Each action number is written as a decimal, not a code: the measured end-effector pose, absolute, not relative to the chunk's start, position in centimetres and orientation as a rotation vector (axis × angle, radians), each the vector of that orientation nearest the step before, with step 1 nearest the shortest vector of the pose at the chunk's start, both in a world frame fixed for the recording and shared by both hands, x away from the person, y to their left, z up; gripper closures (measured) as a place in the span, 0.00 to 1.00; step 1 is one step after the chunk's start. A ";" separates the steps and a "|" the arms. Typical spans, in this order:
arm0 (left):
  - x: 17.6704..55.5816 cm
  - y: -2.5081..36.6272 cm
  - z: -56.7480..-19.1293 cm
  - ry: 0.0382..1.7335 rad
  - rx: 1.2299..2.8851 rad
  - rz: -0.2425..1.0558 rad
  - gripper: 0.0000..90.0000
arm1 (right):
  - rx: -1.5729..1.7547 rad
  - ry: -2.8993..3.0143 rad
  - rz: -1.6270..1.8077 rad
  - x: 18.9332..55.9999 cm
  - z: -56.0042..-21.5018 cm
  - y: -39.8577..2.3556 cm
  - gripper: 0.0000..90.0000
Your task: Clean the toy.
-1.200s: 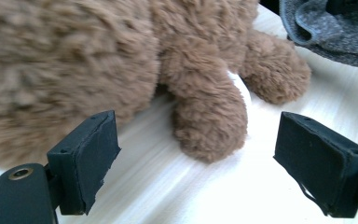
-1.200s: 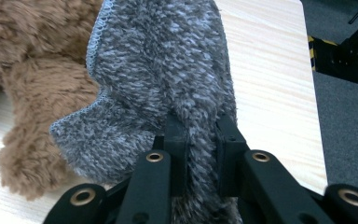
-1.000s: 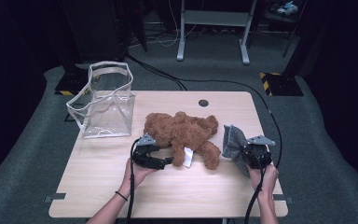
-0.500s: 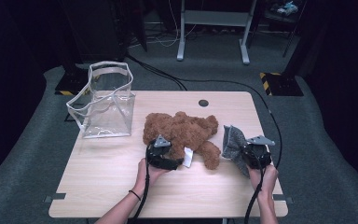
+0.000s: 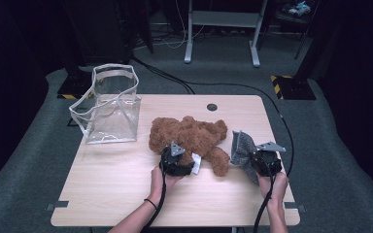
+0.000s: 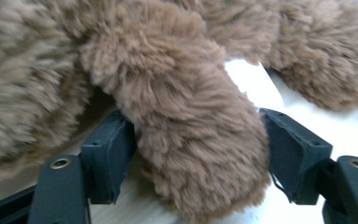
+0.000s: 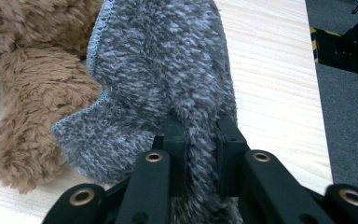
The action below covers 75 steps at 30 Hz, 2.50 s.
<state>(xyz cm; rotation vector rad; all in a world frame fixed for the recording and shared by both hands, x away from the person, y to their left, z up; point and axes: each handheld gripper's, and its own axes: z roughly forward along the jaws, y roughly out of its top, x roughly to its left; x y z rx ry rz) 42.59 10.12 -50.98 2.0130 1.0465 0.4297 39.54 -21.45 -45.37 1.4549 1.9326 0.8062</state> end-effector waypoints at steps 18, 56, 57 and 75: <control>42.2 9.8 -50.3 0.974 1.995 0.532 0.76 | 1.456 1.934 0.811 39.4 -45.6 -21.6 0.87; 42.8 11.8 -41.8 0.673 1.826 0.412 0.82 | 1.437 1.885 0.840 39.4 -43.6 -21.8 0.87; 42.8 11.9 -41.6 0.679 1.808 0.389 0.82 | 1.439 1.881 0.840 39.4 -43.6 -21.9 0.87; 43.1 12.7 -40.8 0.767 1.704 0.199 0.82 | 1.391 1.845 0.864 39.3 -40.8 -21.8 0.87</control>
